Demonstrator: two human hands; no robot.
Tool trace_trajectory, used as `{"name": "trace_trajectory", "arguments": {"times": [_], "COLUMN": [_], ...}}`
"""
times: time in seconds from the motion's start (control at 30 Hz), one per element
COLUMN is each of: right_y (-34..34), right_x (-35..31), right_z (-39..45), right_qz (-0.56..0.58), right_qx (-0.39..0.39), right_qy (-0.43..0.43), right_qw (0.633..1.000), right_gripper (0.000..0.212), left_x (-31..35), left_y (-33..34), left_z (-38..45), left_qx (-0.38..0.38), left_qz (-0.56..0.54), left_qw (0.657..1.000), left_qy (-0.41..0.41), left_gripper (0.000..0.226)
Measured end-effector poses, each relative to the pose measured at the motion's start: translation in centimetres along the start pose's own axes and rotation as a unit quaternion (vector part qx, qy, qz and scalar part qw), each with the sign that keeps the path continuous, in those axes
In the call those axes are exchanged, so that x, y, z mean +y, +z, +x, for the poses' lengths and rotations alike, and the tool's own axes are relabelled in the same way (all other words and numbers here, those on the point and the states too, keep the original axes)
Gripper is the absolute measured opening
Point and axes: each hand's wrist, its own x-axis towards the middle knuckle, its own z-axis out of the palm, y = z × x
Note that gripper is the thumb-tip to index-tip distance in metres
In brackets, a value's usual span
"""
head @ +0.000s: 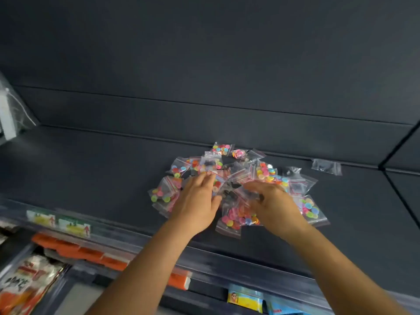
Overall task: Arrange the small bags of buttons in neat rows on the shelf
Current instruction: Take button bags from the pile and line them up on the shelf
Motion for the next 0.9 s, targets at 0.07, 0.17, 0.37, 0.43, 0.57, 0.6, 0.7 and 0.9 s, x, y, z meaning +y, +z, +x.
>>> {"name": "trace_trajectory", "arguments": {"times": [0.07, 0.17, 0.37, 0.43, 0.57, 0.6, 0.7, 0.9], "right_y": [0.4, 0.7, 0.1, -0.2, -1.2, -1.4, -1.8, -1.7], "right_x": [0.1, 0.6, 2.1, 2.2, 2.5, 2.7, 3.4, 4.3], "right_z": [0.6, 1.2, 0.7, 0.8, 2.0, 2.5, 4.0, 6.9], "right_qz": [-0.027, -0.06, -0.073, -0.05, -0.043, -0.05, -0.079, -0.151], "right_qx": [0.003, -0.001, 0.045, 0.034, 0.114, 0.123, 0.101, 0.004], "right_qy": [0.001, 0.004, 0.006, 0.013, 0.028, 0.039, 0.066, 0.085], "right_qw": [1.0, 0.998, 0.996, 0.998, 0.992, 0.99, 0.99, 0.985], "right_gripper": [0.032, 0.036, 0.041, 0.036, 0.033, 0.035, 0.04, 0.042], "left_x": [-0.3, -0.4, -0.3, 0.0, 0.7, 0.8, 0.9, 1.6], "left_y": [0.4, 0.7, 1.4, 1.4, 0.8, 0.6, 0.2, -0.4], "left_z": [0.7, 1.5, 1.5, 1.5, 1.7, 1.8, 2.1, 2.7], "left_qx": [0.007, 0.004, 0.073, 0.085, 0.108, 0.108, 0.111, 0.098], "left_qz": [0.024, 0.044, 0.01, -0.015, -0.071, -0.092, -0.149, -0.21], "left_qw": [1.0, 0.999, 0.997, 0.996, 0.991, 0.989, 0.981, 0.971], "left_qy": [0.001, 0.001, 0.019, 0.014, -0.027, -0.038, -0.056, -0.061], "left_gripper": [0.056, 0.044, 0.024, 0.028, 0.049, 0.054, 0.055, 0.037]}}
